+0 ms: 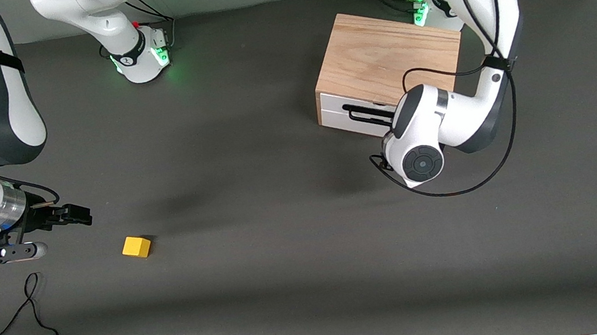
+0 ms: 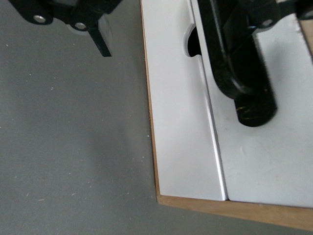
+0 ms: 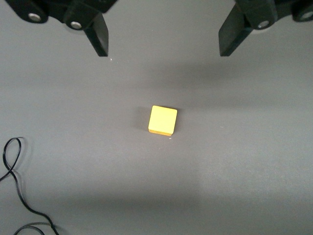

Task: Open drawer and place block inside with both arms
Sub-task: 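Pull the drawer open with the left gripper while the right gripper lowers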

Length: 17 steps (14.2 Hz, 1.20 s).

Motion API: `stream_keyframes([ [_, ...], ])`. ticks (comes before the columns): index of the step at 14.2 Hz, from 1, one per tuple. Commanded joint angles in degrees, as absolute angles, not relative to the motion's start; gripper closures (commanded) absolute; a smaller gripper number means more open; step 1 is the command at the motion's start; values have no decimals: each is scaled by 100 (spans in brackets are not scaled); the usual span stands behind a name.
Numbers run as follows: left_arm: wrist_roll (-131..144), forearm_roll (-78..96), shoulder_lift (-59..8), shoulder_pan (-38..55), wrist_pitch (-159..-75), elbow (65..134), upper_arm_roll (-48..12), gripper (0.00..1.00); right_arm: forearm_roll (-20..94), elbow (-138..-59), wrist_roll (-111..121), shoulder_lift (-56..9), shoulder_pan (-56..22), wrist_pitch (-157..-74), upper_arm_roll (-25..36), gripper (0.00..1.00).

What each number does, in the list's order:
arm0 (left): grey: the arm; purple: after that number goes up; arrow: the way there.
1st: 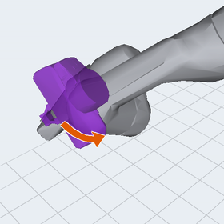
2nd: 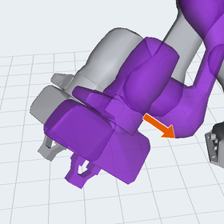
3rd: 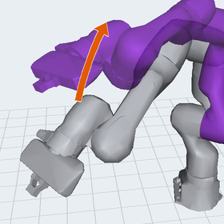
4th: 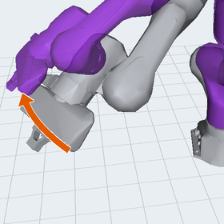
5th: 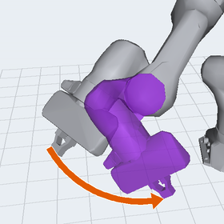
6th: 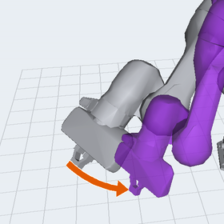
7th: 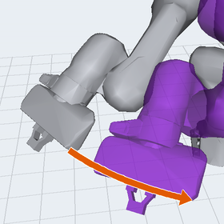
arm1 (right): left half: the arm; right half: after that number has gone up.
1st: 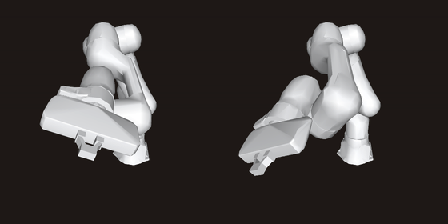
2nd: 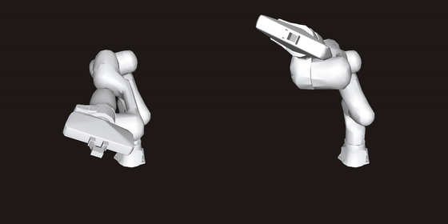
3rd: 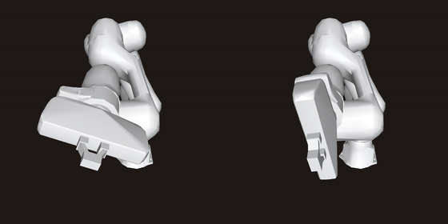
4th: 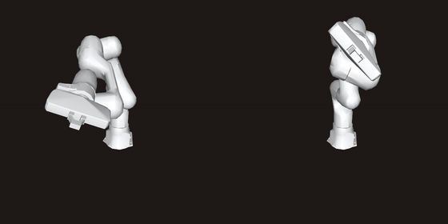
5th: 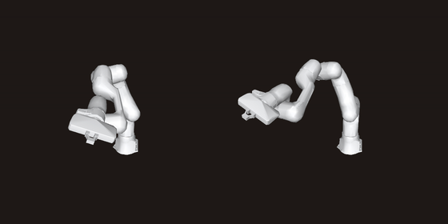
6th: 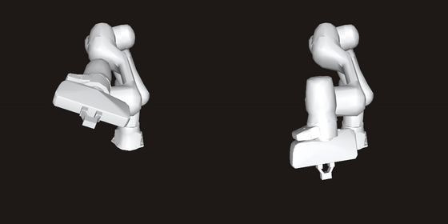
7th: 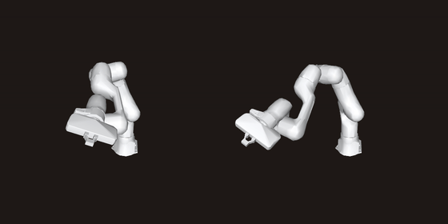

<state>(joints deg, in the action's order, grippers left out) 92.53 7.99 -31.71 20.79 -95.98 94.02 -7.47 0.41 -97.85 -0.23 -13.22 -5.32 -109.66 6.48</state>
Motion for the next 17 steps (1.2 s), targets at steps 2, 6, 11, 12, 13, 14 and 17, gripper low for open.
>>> stream_keyframes([
  [2,9571,870,-3374,2180,-9738,9360,-703,0,70,-9791,-44,-1230,-554,-10890,668,0],
  [6,9589,774,-3489,2171,-10334,9334,-694,0,158,-9765,-53,-1230,-554,-10898,668,0],
  [11,9571,387,-3524,2162,-11319,9247,-677,0,316,-9861,-53,-1292,-554,-11091,659,0],
  [12,9571,378,-3577,2145,-11390,9142,-659,0,316,-9957,-53,-1301,-554,-11144,659,0],
  [13,9563,361,-3629,2136,-11391,8993,-650,0,316,-10089,-44,-1301,-554,-11284,668,0],
  [14,9563,265,-3673,2127,-11399,8826,-650,0,316,-10299,-44,-1301,-545,-11555,668,0],
  [17,9554,185,-3814,2109,-11443,8430,-650,0,308,-10897,-26,-1397,-554,-12539,668,0],
])
